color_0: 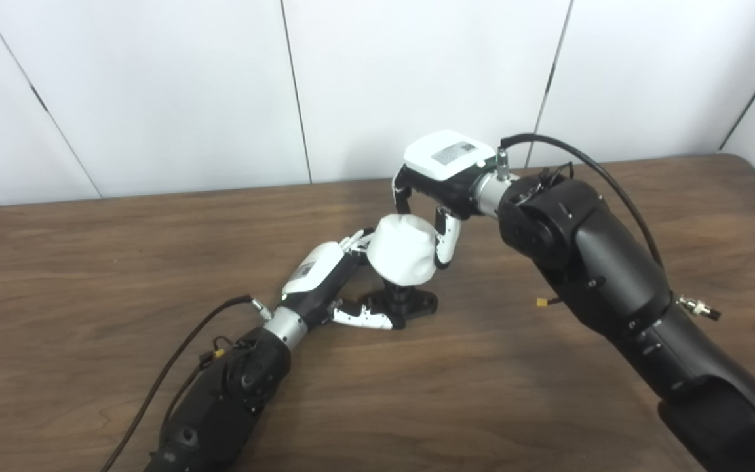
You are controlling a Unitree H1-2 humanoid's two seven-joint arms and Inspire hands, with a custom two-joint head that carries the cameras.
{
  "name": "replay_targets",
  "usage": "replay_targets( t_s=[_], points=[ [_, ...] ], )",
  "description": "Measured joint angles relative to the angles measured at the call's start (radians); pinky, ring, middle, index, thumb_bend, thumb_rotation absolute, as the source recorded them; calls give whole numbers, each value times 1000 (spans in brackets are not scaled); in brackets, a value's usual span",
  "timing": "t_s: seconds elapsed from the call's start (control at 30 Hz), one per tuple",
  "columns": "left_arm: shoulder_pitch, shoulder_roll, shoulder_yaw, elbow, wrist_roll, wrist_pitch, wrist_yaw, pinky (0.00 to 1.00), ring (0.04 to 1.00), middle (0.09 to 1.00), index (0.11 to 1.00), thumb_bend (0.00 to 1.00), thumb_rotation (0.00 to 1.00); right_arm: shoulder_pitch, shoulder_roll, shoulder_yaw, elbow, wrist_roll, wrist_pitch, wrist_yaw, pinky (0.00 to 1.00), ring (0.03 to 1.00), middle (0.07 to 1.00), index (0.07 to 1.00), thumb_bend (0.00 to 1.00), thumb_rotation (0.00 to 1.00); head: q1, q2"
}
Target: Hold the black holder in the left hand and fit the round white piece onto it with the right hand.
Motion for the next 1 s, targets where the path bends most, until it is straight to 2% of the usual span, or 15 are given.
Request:
replay_targets(
  t_s=[0.47,0.7,0.87,1.0],
  points=[
    [-5,-5,-1,10,0,-2,1,977,1000,951,481,524,58,-7,0,19,-40,3,-33,15,678,711,717,482,526,145,2,0],
    [-6,-6,-1,12,1,-2,1,988,1000,949,481,524,58,-32,0,22,-54,20,-44,87,708,719,708,483,525,142,2,0],
    [-6,-6,-2,12,1,-2,1,963,1000,947,481,524,58,-55,-5,34,-54,37,-91,112,696,704,690,480,526,139,-3,6],
    [-6,-6,-2,12,1,-2,1,982,1000,949,481,524,59,-64,-15,40,-54,45,-129,121,700,698,687,479,526,139,-5,8]
  ],
)
